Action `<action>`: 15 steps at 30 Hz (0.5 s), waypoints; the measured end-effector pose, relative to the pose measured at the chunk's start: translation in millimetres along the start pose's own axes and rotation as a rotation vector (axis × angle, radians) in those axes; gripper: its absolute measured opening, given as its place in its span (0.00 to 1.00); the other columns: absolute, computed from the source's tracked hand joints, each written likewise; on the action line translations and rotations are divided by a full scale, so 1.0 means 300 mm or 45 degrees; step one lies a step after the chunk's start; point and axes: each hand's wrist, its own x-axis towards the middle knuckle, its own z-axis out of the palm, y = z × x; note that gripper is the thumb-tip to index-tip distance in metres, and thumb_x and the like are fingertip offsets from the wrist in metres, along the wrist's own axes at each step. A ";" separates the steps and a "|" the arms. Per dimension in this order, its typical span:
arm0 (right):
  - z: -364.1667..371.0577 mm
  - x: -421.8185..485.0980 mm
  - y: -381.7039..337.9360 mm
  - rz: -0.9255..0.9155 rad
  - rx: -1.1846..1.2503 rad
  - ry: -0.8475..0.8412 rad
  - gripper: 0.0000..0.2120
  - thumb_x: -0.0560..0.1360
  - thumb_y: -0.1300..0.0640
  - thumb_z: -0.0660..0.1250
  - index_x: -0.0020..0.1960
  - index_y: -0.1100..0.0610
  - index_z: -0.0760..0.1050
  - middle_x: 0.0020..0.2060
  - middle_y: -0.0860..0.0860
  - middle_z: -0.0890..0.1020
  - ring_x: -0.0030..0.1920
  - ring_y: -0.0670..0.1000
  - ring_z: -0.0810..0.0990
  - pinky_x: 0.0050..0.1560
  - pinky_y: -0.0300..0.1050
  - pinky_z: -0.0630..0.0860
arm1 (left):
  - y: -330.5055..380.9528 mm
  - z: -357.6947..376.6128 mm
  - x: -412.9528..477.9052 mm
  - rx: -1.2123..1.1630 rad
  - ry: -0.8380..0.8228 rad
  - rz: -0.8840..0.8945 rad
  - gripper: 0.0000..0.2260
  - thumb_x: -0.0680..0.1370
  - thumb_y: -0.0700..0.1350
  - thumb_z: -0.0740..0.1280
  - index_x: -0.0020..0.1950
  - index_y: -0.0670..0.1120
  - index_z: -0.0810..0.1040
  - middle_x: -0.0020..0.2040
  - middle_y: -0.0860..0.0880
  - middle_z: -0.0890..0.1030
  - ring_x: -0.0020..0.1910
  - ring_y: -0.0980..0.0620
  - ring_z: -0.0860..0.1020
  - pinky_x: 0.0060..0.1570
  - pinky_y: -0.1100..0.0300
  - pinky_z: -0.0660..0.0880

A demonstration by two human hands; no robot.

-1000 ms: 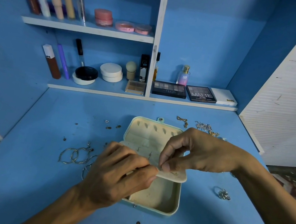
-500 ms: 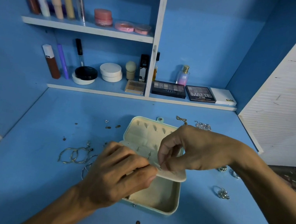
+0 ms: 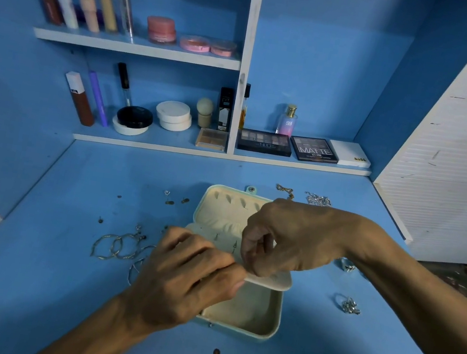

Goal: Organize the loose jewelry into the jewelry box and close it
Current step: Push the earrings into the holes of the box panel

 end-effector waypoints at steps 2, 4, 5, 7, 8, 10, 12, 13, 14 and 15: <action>-0.011 -0.008 0.002 0.000 -0.012 0.013 0.08 0.73 0.55 0.71 0.38 0.43 0.80 0.37 0.40 0.83 0.44 0.41 0.80 0.47 0.39 0.78 | -0.001 -0.001 0.003 -0.008 0.013 -0.021 0.08 0.75 0.47 0.76 0.49 0.49 0.79 0.40 0.53 0.82 0.38 0.51 0.76 0.39 0.54 0.68; -0.024 -0.020 0.008 0.017 -0.003 0.039 0.07 0.72 0.56 0.71 0.41 0.43 0.82 0.40 0.41 0.84 0.44 0.41 0.81 0.48 0.41 0.79 | -0.005 0.001 0.005 -0.020 0.024 -0.062 0.08 0.75 0.48 0.76 0.49 0.49 0.79 0.40 0.53 0.83 0.38 0.51 0.77 0.39 0.54 0.69; -0.025 -0.024 0.010 0.021 0.001 0.047 0.07 0.72 0.55 0.71 0.41 0.43 0.83 0.40 0.41 0.84 0.44 0.41 0.81 0.48 0.41 0.79 | -0.007 0.001 0.006 -0.021 0.021 -0.073 0.08 0.75 0.48 0.77 0.49 0.49 0.80 0.40 0.53 0.83 0.38 0.51 0.77 0.39 0.54 0.69; -0.019 -0.027 0.011 0.011 0.012 0.046 0.07 0.72 0.56 0.70 0.42 0.44 0.83 0.41 0.42 0.84 0.44 0.41 0.81 0.48 0.40 0.79 | -0.010 -0.001 0.008 -0.020 0.002 -0.072 0.06 0.75 0.49 0.77 0.47 0.49 0.83 0.40 0.53 0.83 0.37 0.51 0.77 0.38 0.54 0.70; -0.013 -0.026 0.011 0.007 0.015 0.045 0.07 0.72 0.56 0.70 0.42 0.45 0.83 0.41 0.43 0.84 0.44 0.41 0.81 0.49 0.41 0.79 | -0.010 -0.003 0.009 -0.021 -0.012 -0.071 0.05 0.74 0.49 0.77 0.45 0.49 0.85 0.40 0.53 0.83 0.36 0.50 0.78 0.38 0.53 0.70; -0.001 -0.020 0.013 0.002 -0.006 0.057 0.06 0.72 0.56 0.69 0.42 0.46 0.82 0.40 0.43 0.84 0.44 0.42 0.81 0.49 0.43 0.80 | -0.011 -0.007 0.014 -0.026 -0.022 -0.075 0.05 0.74 0.49 0.77 0.41 0.49 0.87 0.39 0.53 0.83 0.35 0.50 0.78 0.37 0.53 0.70; 0.005 -0.015 0.014 -0.007 -0.037 0.072 0.04 0.73 0.54 0.69 0.42 0.46 0.81 0.39 0.44 0.83 0.44 0.42 0.80 0.49 0.45 0.80 | -0.009 -0.006 0.018 -0.026 -0.015 -0.076 0.06 0.74 0.50 0.77 0.40 0.49 0.86 0.39 0.53 0.83 0.35 0.50 0.78 0.37 0.52 0.70; 0.006 -0.014 0.013 -0.011 -0.046 0.072 0.04 0.73 0.54 0.69 0.42 0.47 0.81 0.39 0.44 0.83 0.44 0.42 0.80 0.49 0.46 0.80 | -0.008 -0.003 0.017 -0.023 -0.011 -0.074 0.06 0.73 0.50 0.77 0.40 0.49 0.86 0.39 0.53 0.82 0.36 0.50 0.78 0.37 0.53 0.70; 0.006 -0.013 0.012 -0.013 -0.053 0.070 0.03 0.73 0.53 0.69 0.42 0.47 0.81 0.40 0.43 0.83 0.44 0.42 0.80 0.49 0.46 0.80 | -0.009 -0.001 0.016 -0.019 -0.003 -0.072 0.06 0.73 0.50 0.77 0.41 0.49 0.85 0.39 0.53 0.82 0.36 0.50 0.77 0.38 0.53 0.69; 0.007 -0.014 0.011 -0.013 -0.057 0.066 0.03 0.73 0.54 0.69 0.42 0.48 0.81 0.40 0.44 0.83 0.44 0.42 0.80 0.49 0.45 0.80 | -0.009 0.002 0.014 -0.019 0.006 -0.070 0.06 0.73 0.49 0.77 0.43 0.49 0.83 0.39 0.53 0.82 0.37 0.51 0.76 0.39 0.53 0.68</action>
